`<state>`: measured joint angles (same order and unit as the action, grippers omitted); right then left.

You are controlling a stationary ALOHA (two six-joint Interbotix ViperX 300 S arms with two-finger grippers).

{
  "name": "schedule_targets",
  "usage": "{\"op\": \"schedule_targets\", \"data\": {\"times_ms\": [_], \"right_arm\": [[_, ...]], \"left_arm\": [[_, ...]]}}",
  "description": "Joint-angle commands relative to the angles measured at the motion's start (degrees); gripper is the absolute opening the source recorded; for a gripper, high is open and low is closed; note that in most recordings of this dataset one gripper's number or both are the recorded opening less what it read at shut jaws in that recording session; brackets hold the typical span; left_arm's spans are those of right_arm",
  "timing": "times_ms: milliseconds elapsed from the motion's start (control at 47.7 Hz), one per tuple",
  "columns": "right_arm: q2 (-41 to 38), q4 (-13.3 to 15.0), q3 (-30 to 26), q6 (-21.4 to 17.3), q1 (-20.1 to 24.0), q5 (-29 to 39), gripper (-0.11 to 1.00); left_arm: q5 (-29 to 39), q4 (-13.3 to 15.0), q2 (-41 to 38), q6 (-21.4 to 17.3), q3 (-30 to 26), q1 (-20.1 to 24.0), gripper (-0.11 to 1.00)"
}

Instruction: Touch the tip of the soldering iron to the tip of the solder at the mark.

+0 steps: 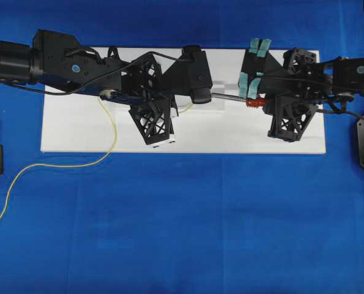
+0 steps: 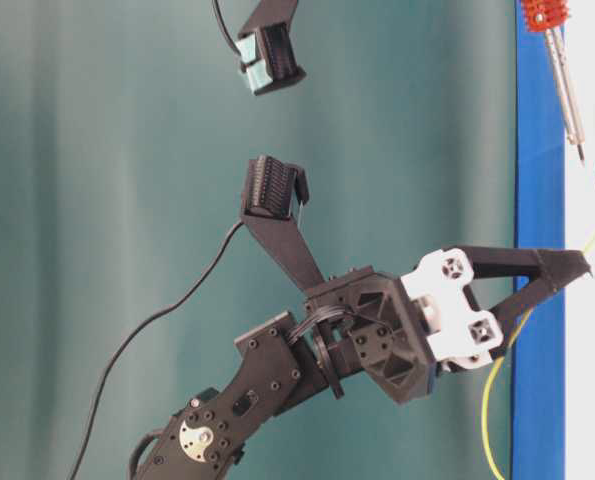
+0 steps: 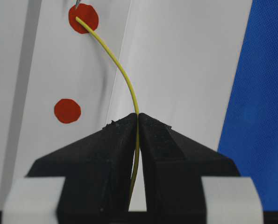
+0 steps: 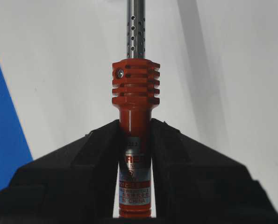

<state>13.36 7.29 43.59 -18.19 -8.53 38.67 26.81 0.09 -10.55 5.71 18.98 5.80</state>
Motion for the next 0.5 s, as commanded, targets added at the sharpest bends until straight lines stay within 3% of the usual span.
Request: {"op": "schedule_targets", "data": {"times_ms": [0,482], "right_arm": [[-0.26,0.18,-1.85,0.09,0.18,-0.18,0.06],[-1.67,-0.18,-1.49,0.00,0.44,0.00,0.06]], "left_arm": [[-0.18,-0.09,1.32,-0.09,-0.44,0.00,0.02],[-0.18,-0.09,1.32,-0.26,-0.53,0.00,0.02]]}}
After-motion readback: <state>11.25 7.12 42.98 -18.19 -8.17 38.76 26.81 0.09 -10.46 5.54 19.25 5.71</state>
